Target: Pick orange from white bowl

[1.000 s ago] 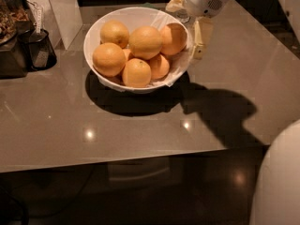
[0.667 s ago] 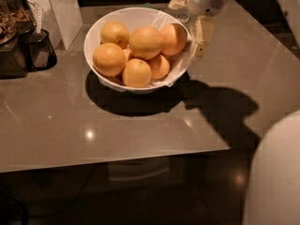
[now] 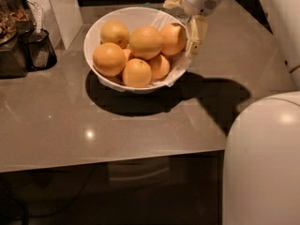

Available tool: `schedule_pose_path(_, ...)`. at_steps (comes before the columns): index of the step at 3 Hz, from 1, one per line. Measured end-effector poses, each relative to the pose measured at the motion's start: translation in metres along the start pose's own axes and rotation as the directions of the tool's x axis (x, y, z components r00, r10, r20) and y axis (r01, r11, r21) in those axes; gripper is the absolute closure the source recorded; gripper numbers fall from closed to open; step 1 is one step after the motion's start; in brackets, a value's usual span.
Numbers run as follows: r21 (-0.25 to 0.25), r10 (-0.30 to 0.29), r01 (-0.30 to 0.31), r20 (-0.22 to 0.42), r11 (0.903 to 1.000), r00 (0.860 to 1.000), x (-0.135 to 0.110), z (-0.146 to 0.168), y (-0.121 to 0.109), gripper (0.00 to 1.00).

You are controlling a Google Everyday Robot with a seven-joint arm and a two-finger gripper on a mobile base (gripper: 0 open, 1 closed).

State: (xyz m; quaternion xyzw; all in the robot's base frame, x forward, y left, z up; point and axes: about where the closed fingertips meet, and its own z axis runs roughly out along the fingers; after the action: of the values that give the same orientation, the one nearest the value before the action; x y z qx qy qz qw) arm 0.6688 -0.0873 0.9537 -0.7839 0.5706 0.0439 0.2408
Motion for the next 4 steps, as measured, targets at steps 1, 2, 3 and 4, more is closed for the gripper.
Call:
schedule_pose_path(1,-0.026,0.013,-0.012,0.046,0.9996,0.999,0.006,0.019,0.0,0.0)
schedule_pose_path(2,-0.044,0.036,-0.031,0.102,0.9986,0.994,0.009,0.037,0.003,0.0)
schedule_pose_path(3,-0.044,0.036,-0.031,0.102,0.9986,0.994,0.008,0.036,0.003,0.19)
schedule_pose_path(4,-0.043,0.036,-0.032,0.102,0.9986,0.994,0.009,0.036,0.002,0.43)
